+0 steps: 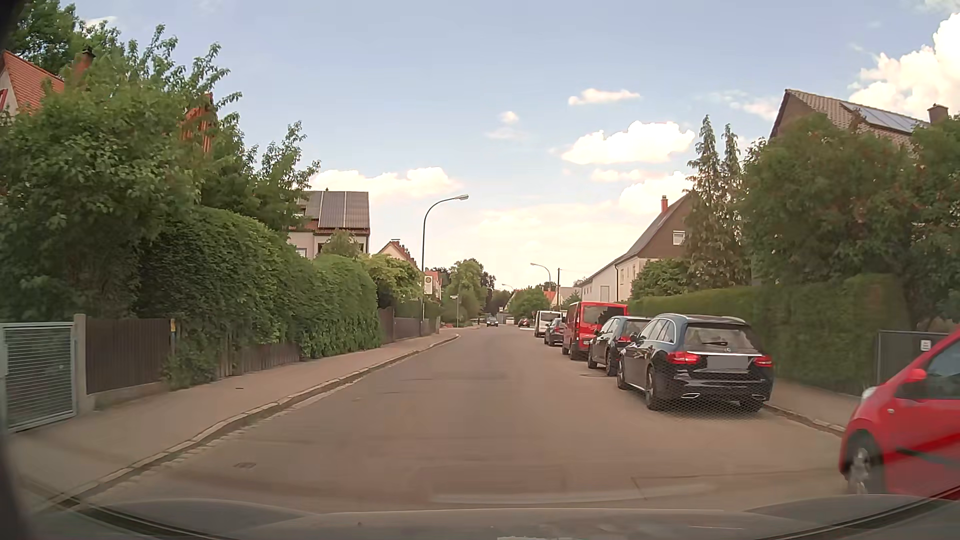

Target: Follow the waypoints while adhering to traffic rules and regulations

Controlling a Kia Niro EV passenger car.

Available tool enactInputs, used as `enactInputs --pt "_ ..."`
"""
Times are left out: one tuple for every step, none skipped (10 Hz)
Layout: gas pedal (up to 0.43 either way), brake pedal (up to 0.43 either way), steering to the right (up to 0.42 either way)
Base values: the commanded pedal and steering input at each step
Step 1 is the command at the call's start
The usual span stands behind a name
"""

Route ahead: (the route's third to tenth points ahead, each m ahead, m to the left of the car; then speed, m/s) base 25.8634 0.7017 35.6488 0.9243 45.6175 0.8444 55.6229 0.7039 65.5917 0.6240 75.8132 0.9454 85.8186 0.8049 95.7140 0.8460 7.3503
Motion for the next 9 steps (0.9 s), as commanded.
enactInputs --pt "0.157 0.018 0.005" --pt "0.157 0.018 0.005" --pt "0.157 0.018 0.006" --pt "0.157 0.018 0.005" --pt "0.15 0.018 0.003" --pt "0.118 0.018 0.003" --pt "0.118 0.018 0.0" --pt "0.118 0.018 -0.002" --pt "0.118 0.018 -0.008"
